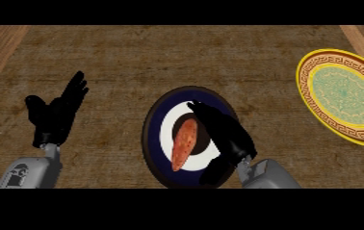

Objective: Pick the sweet potato from the plate and place it in the plate

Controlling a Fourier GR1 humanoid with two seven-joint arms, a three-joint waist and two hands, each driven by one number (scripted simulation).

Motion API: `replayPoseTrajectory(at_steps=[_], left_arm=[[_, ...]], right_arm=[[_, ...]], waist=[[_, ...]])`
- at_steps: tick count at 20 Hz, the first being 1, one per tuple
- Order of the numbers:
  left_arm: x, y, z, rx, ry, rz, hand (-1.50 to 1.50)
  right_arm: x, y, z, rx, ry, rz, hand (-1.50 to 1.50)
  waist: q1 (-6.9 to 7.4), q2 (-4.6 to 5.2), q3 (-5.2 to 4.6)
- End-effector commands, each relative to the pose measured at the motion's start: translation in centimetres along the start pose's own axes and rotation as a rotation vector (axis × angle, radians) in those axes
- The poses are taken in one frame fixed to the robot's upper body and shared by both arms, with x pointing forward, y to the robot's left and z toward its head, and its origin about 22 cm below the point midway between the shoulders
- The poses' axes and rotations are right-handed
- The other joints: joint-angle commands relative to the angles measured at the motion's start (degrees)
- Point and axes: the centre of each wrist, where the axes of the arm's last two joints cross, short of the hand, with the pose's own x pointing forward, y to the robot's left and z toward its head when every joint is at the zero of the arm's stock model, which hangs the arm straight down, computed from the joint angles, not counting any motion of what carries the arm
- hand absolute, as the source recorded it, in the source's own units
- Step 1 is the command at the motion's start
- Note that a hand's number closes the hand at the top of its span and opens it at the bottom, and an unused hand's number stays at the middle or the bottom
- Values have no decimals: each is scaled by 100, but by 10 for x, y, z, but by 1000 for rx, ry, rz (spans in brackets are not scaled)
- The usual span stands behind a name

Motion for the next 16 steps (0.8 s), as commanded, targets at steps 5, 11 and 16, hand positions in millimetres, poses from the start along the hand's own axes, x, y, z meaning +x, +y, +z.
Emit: replayPoseTrajectory(at_steps=[5, 11, 16], left_arm=[[3, -2, -9, 0, -15, 3, 0], [-4, -9, -10, 2, 1, -1, 0], [-3, -3, -11, -2, 5, -11, 0]], right_arm=[[17, -13, -8, 40, 34, 32, -150], [6, 21, -46, 44, 54, 53, -150], [21, 41, -51, 76, 77, 124, -150]], waist=[[-15, -2, 1], [0, 5, 1], [16, 10, 1]])
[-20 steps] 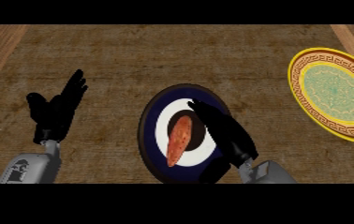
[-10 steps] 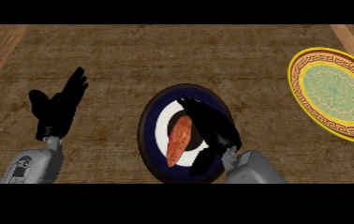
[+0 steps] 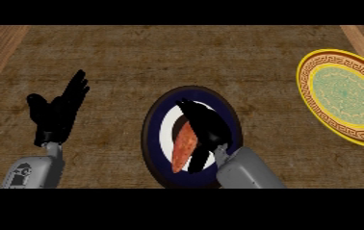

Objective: Pick the sweet potato from the plate and place it in the plate

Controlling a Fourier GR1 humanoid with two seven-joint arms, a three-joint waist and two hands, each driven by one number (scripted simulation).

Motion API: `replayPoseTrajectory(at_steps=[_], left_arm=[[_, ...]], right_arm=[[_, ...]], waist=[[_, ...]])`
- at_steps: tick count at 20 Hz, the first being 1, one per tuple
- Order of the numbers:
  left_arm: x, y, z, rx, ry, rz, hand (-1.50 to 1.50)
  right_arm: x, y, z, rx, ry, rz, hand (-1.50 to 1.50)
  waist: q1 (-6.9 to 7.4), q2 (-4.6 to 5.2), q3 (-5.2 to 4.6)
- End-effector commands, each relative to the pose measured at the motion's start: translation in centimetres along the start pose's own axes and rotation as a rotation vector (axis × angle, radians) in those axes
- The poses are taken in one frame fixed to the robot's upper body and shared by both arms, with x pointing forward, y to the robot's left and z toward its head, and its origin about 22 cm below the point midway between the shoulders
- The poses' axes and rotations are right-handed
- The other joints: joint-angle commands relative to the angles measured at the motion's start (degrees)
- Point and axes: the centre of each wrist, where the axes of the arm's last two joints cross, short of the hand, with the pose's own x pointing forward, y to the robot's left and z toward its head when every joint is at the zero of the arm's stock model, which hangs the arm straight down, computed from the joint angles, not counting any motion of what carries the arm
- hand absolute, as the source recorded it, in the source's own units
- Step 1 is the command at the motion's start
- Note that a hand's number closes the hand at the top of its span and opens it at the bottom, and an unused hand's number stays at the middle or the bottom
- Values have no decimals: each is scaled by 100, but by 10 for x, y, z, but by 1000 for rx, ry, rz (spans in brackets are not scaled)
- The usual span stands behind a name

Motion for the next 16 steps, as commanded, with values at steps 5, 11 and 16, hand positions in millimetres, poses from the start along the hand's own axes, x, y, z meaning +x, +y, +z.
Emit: replayPoseTrajectory(at_steps=[5, 11, 16], left_arm=[[-13, 16, 4, -9, -13, 2, 0], [-26, 25, 0, -3, 7, 5, 0], [1, 5, -10, 2, 8, -5, 0]], right_arm=[[-10, 33, -5, 144, -50, 86, 150], [17, 19, -2, 109, -127, 37, 150], [11, 42, -4, 34, -116, 29, 150]], waist=[[-3, 3, -1], [6, 4, -1], [9, 2, 1]])
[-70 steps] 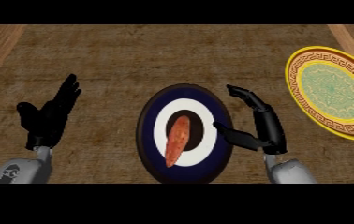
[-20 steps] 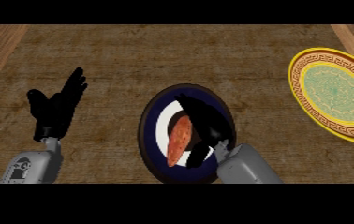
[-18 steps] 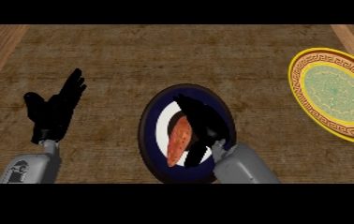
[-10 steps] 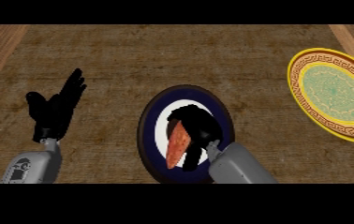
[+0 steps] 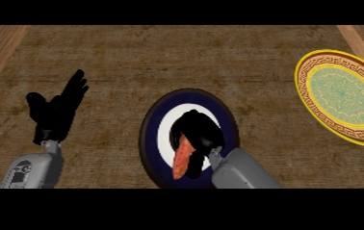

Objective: Pick the sweet potato from the plate and place it in the plate

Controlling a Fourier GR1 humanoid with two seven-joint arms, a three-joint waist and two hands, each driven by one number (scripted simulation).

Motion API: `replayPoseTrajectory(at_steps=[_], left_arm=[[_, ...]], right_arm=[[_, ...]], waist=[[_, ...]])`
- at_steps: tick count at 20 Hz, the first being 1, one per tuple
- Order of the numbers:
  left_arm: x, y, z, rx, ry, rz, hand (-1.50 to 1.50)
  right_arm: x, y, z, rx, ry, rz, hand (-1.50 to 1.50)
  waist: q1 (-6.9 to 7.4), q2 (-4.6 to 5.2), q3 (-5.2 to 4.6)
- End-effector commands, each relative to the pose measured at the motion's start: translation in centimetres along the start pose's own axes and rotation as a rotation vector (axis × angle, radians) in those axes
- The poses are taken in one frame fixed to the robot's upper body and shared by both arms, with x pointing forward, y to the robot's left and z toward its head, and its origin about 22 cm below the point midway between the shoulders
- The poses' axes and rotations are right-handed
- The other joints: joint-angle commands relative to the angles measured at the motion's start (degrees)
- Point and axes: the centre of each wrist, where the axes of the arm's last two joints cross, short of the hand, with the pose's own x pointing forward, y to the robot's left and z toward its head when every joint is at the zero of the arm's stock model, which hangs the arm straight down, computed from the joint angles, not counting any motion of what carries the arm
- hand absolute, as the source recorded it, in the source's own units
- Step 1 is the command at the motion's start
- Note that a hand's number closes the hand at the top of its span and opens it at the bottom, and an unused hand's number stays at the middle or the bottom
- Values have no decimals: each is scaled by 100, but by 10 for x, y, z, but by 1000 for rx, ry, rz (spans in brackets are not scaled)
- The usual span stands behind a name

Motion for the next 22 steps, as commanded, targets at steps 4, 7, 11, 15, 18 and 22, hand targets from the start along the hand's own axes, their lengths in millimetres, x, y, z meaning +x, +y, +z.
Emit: replayPoseTrajectory(at_steps=[4, 7, 11, 15, 18, 22], left_arm=[[-2, -14, 14, -2, 8, 3, 0], [-17, -6, 15, 5, -7, 7, 0], [2, -2, 17, 19, 11, -4, 0], [1, 16, 12, 39, 7, -7, 0], [-3, 9, 11, 22, 10, -9, 0], [-7, -4, 5, 8, 9, -4, 0]], right_arm=[[4, -8, 21, -217, 14, 75, 150], [-48, -49, 48, -252, 79, 119, 150], [-65, -77, 63, -444, 139, 136, 150], [-45, -111, 95, -770, 106, 134, 150], [-58, -130, 111, -944, 180, 183, 150], [-82, -139, 128, -1035, 294, 130, 150]], waist=[[-6, 34, 23], [-61, 36, 20], [-29, 25, 25], [-155, -16, 21], [-151, 9, 21], [-78, 47, 22]])
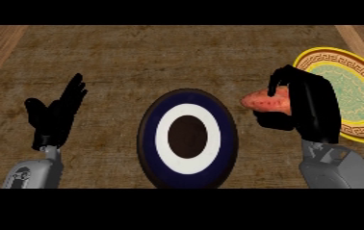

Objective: Pick the sweet potato from the plate and place it in the plate

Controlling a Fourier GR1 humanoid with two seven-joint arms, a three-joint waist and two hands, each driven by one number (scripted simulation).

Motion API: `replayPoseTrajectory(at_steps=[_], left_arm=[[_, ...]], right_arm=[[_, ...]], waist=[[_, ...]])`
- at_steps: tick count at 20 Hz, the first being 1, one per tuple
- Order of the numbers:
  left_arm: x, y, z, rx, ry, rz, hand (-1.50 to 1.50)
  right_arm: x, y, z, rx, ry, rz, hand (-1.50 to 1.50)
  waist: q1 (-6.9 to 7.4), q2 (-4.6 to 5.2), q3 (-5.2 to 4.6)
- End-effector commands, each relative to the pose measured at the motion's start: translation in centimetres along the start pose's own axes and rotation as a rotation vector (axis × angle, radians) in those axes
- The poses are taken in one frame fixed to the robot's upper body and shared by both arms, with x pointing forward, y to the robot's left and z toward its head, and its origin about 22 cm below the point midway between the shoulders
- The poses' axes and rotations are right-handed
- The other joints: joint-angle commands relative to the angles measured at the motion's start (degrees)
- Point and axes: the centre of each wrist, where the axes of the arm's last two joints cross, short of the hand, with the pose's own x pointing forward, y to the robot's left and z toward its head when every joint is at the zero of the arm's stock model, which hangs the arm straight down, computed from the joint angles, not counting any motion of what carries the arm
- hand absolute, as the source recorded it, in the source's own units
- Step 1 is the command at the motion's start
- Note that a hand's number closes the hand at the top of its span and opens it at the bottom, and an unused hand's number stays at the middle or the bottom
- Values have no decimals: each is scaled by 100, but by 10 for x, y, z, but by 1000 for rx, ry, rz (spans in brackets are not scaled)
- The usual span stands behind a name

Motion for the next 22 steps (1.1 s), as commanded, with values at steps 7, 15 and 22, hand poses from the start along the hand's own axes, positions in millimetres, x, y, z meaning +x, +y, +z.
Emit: replayPoseTrajectory(at_steps=[7, 15, 22], left_arm=[[2, -6, 13, -28, -2, -7, 0], [7, -25, -2, -25, -15, 3, 0], [-13, -13, -7, -29, 2, -8, 0]], right_arm=[[-87, -57, -21, -174, 251, -165, 150], [-176, -60, -37, -175, 347, -81, 150], [-237, -56, -31, 3, 390, 9, 150]], waist=[[132, 29, 8], [151, 48, 7], [170, 67, 6]])
